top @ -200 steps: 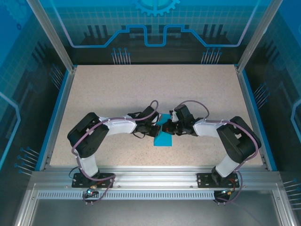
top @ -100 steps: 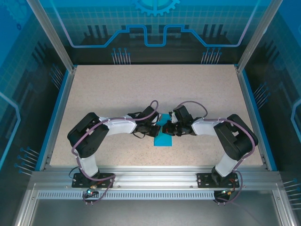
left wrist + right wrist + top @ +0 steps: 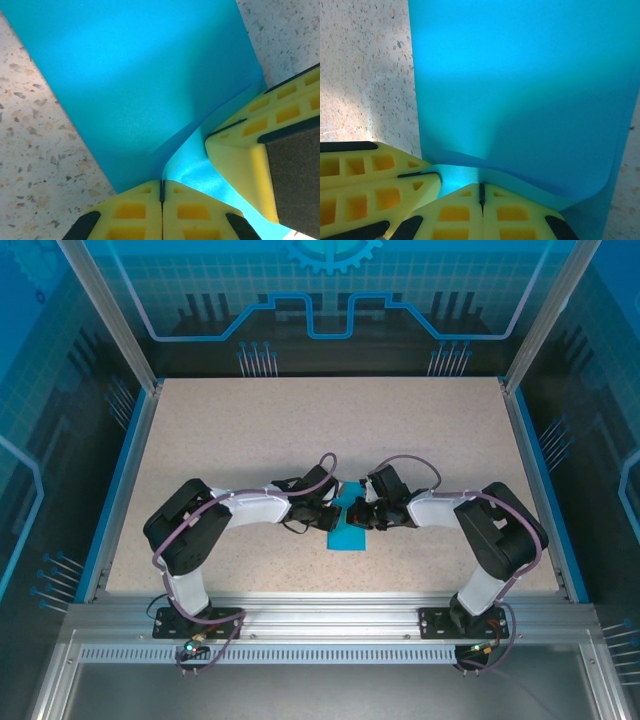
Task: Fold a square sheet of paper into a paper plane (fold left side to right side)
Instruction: Fold the triangle a second time at the center of the table.
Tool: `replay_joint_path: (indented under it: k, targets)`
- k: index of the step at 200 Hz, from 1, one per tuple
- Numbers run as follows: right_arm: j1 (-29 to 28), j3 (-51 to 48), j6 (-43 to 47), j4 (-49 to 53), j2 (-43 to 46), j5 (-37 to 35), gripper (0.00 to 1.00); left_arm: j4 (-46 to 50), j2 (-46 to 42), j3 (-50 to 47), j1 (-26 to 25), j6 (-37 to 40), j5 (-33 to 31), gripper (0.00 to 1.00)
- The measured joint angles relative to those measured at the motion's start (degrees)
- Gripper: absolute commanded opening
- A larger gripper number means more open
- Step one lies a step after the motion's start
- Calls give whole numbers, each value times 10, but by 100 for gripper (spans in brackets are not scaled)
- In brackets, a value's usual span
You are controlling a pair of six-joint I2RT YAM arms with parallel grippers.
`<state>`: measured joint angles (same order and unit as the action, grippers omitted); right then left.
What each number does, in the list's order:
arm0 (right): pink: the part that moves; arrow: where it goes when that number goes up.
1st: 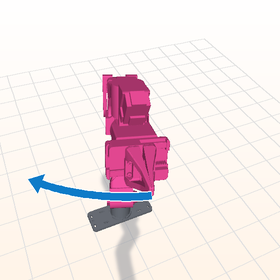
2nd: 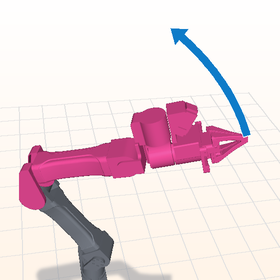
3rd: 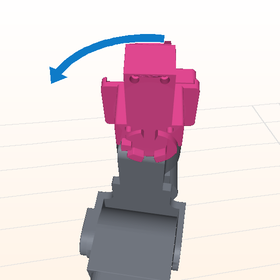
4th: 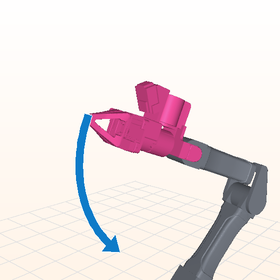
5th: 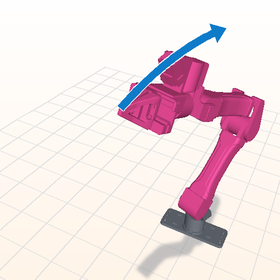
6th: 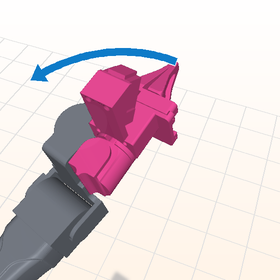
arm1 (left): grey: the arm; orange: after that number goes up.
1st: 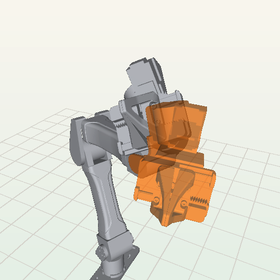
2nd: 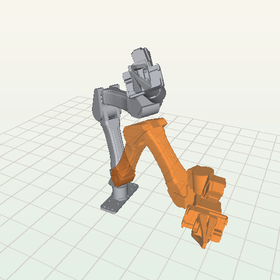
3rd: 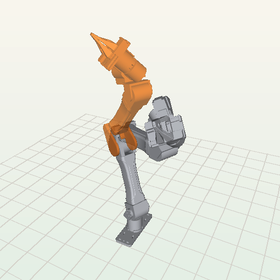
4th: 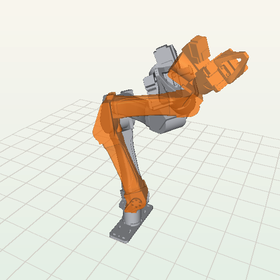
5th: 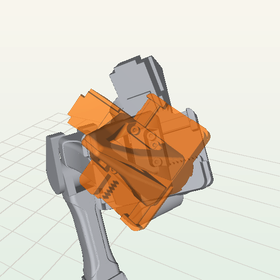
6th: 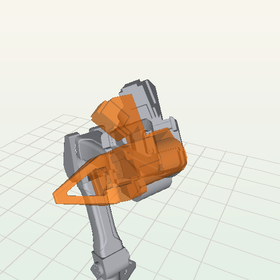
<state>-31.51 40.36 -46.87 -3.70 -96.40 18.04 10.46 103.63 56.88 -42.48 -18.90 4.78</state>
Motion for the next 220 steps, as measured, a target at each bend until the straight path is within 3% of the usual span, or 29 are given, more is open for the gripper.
replay_joint_path:
  k: [60, 100, 171, 220]
  targets:
    - [0, -4, 0, -7, 0, 0, 0, 53, -33, 9, 1, 4, -26, 34]
    - [0, -4, 0, -8, 0, 0, 0, 71, -85, 7, 1, -3, -19, 30]
    - [0, -4, 2, -8, 0, 0, 0, 32, -115, -37, 3, -43, 174, 25]
    - [0, -4, 2, -8, 0, 0, 0, 10, -69, -38, 3, -50, 221, 24]
